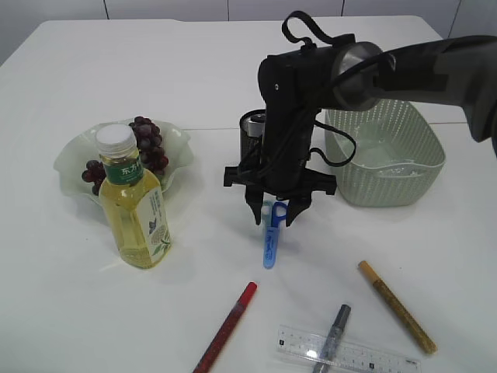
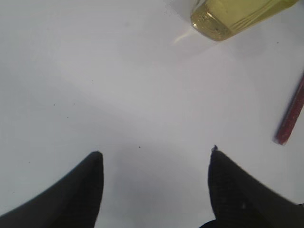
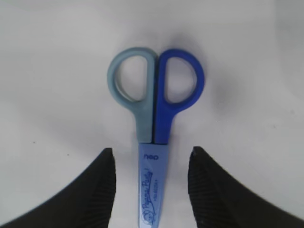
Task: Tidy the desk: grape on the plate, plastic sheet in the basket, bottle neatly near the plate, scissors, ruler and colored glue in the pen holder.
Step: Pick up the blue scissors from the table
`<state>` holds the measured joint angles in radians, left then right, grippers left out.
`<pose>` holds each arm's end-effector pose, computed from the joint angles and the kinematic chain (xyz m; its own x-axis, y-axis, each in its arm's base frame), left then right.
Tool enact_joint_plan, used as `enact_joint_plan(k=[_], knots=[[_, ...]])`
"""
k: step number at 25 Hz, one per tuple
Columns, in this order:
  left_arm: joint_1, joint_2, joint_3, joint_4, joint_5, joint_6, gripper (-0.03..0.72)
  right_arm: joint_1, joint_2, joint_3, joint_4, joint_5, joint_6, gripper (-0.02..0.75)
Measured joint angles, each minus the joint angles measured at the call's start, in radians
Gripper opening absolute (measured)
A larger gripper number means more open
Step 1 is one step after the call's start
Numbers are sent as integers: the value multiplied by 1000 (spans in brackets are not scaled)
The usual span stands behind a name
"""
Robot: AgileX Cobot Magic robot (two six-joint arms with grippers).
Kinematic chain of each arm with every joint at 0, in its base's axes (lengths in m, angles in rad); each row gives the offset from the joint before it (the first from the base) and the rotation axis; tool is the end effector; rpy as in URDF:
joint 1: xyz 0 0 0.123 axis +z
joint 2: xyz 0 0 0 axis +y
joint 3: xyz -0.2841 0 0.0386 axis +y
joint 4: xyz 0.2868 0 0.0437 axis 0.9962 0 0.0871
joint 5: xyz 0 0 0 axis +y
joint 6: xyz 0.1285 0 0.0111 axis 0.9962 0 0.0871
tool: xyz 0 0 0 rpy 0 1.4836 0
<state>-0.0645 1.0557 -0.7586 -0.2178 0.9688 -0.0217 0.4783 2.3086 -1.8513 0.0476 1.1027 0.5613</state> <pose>0.2284 -0.0378 0.2303 -0.9275 -0.0839 -0.3644 -0.0021 0.9757 -0.2193 0.4492 0.2391 0.0916 -0.9928 0.1047 -0.0588 0.0992 0.9910 0.0894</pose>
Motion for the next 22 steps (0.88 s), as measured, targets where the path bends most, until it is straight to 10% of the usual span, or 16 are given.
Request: enact_joint_plan(k=[22], knots=[[0, 0, 0, 8, -23, 0, 506, 0, 58, -8, 13, -26, 6, 298]])
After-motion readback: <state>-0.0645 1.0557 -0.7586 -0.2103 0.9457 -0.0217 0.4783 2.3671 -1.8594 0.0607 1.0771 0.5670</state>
